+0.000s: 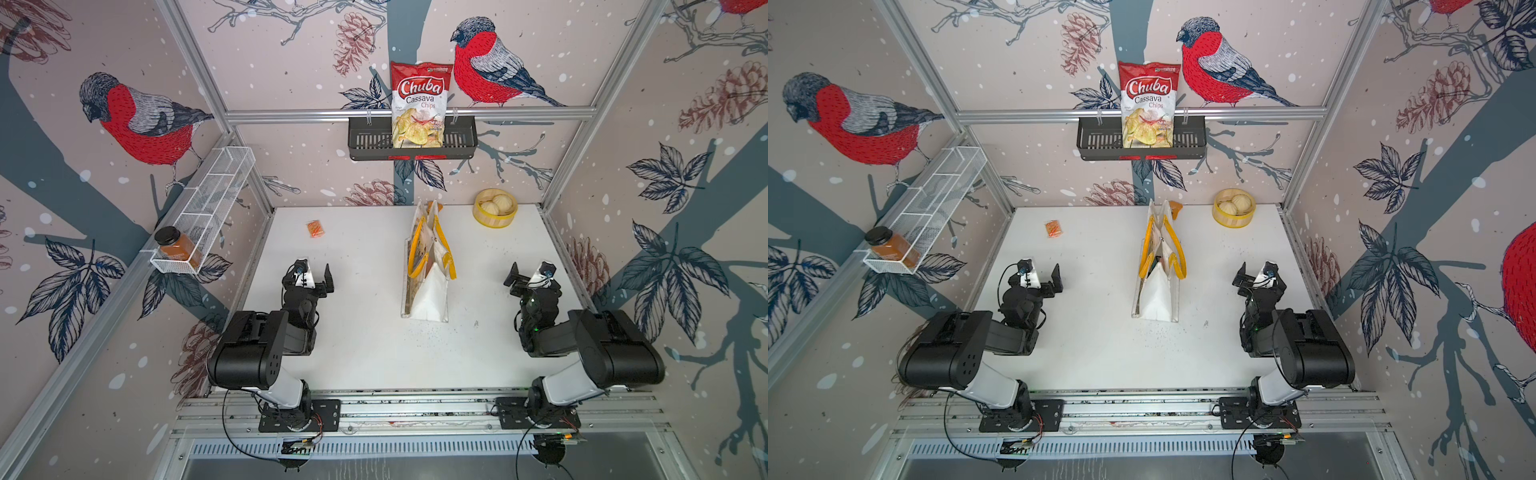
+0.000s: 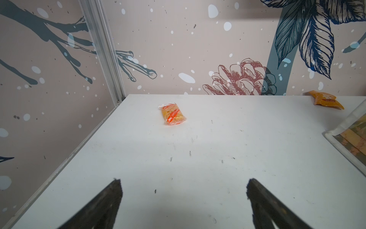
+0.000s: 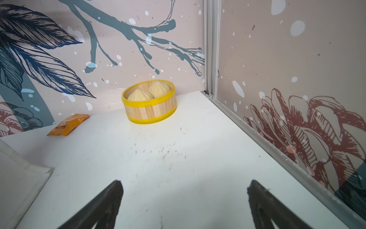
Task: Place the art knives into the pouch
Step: Reset both arms
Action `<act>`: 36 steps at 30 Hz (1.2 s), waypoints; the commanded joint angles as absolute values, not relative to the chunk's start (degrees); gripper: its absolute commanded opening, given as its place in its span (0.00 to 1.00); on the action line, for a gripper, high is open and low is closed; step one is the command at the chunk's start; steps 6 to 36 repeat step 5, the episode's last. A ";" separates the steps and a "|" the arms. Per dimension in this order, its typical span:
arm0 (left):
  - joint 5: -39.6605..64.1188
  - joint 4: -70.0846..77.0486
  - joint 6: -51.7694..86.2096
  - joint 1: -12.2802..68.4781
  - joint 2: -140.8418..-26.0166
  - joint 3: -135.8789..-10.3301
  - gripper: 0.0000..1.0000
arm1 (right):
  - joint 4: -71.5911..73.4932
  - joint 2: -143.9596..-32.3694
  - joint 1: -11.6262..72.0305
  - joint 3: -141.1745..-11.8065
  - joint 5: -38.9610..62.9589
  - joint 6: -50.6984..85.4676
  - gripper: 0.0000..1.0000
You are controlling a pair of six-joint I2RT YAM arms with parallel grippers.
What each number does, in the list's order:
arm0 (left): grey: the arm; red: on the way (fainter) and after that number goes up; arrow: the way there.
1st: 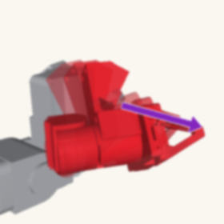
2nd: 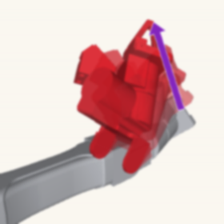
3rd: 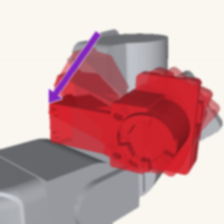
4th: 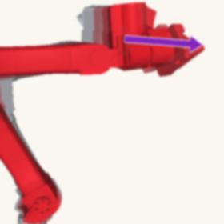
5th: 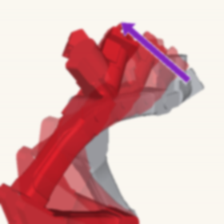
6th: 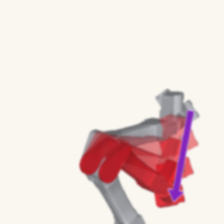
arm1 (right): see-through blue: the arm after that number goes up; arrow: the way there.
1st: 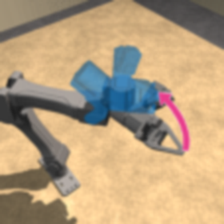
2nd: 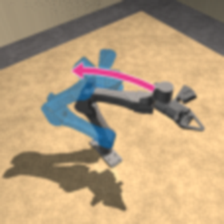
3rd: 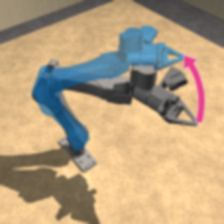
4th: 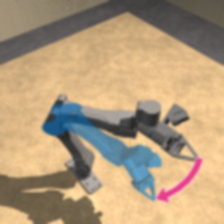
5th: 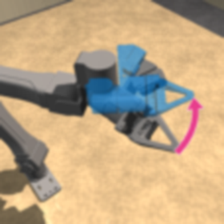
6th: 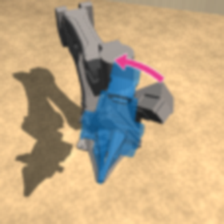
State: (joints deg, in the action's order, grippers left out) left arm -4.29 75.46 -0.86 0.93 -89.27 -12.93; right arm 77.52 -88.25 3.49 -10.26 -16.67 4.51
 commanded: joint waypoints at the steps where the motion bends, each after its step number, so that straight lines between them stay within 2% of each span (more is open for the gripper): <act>1: -3.78 75.32 -0.44 0.93 -89.21 -13.10 0.98 | 79.00 -88.40 3.60 -10.28 -17.77 4.30 1.00; 36: -3.78 75.32 -0.44 0.92 -89.12 -13.03 0.98 | 78.95 -88.41 3.65 -10.28 -17.79 4.31 1.00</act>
